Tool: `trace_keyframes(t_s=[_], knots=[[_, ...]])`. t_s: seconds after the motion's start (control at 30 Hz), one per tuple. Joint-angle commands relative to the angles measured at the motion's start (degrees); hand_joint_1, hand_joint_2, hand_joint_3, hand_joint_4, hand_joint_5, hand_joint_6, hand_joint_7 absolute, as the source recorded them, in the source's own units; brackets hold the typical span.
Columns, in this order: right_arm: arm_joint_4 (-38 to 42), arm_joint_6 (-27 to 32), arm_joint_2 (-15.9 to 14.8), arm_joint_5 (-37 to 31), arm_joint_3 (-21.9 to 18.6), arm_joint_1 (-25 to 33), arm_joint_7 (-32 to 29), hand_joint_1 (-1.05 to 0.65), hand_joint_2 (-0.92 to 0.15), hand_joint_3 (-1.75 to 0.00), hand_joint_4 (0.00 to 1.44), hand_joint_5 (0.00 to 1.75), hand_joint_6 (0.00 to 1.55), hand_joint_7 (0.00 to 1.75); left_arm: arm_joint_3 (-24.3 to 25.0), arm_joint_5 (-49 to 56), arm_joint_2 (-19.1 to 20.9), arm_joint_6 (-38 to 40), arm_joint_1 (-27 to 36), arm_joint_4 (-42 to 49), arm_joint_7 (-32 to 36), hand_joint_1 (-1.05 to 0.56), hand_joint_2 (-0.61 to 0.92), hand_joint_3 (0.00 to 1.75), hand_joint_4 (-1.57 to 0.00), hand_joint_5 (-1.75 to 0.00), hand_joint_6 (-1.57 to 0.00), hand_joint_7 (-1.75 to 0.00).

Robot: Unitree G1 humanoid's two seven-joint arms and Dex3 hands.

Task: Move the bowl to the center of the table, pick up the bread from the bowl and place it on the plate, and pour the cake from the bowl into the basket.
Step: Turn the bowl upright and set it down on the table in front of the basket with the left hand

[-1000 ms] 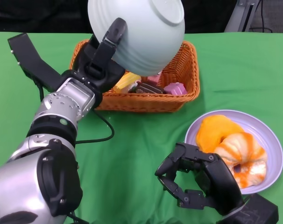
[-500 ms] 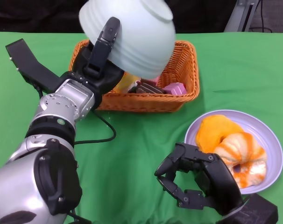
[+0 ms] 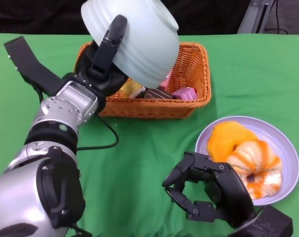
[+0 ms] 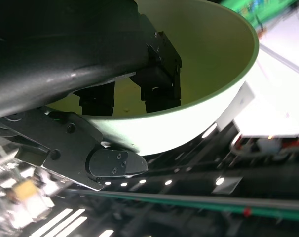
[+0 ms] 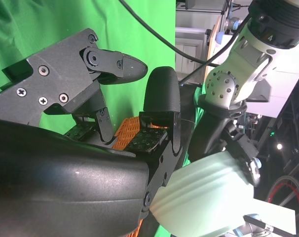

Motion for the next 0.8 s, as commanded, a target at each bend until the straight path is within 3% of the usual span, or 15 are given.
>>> trace_keyframes(t_s=[0.03, 0.37, 0.53, 0.63, 0.7, 0.8], knots=[[-0.5, -0.3, -0.4, 0.3, -0.2, 0.2, -0.1, -0.24, -0.63, -0.67, 0.76, 1.56, 0.72, 1.18, -3.6, 2.5, 1.3, -4.1, 0.2, -5.0, -5.9, -0.16, 0.91, 0.66, -0.63, -1.75, -0.55, -1.62], [-0.3, -0.5, -0.5, 0.3, -0.2, 0.1, -0.1, -0.24, -0.64, -0.65, 0.76, 1.56, 0.72, 1.18, -15.2, 11.9, 3.1, -20.7, 7.0, -16.5, -16.4, -0.14, 0.79, 0.78, -0.71, -1.72, -0.73, -1.43], [-0.3, -0.7, -0.4, 0.3, -0.4, -0.1, -0.4, -0.24, -0.65, -0.64, 0.76, 1.56, 0.72, 1.18, -19.2, 16.5, 4.6, -35.7, 10.8, -19.9, -19.9, -0.12, 0.77, 0.8, -0.7, -1.72, -0.71, -1.43], [-0.4, -0.4, -0.2, 1.1, -0.5, -0.1, 0.0, -0.24, -0.65, -0.65, 0.76, 1.55, 0.72, 1.18, -21.5, 20.9, 5.9, -47.7, 12.8, -20.5, -18.8, -0.14, 0.79, 0.75, -0.76, -1.69, -0.74, -1.38], [0.0, -1.0, -0.3, 0.9, -0.7, -0.4, -0.3, -0.24, -0.65, -0.65, 0.75, 1.55, 0.72, 1.18, -23.1, 24.9, 7.5, -56.4, 14.4, -20.6, -16.5, -0.18, 0.89, 0.59, -0.77, -1.69, -0.73, -1.39], [0.4, -1.5, -0.4, 0.4, -1.0, -0.8, -0.7, -0.24, -0.65, -0.66, 0.75, 1.55, 0.72, 1.19, -24.1, 28.1, 8.9, -65.6, 16.0, -19.5, -14.0, -0.14, 0.91, 0.59, -0.75, -1.71, -0.69, -1.45]])
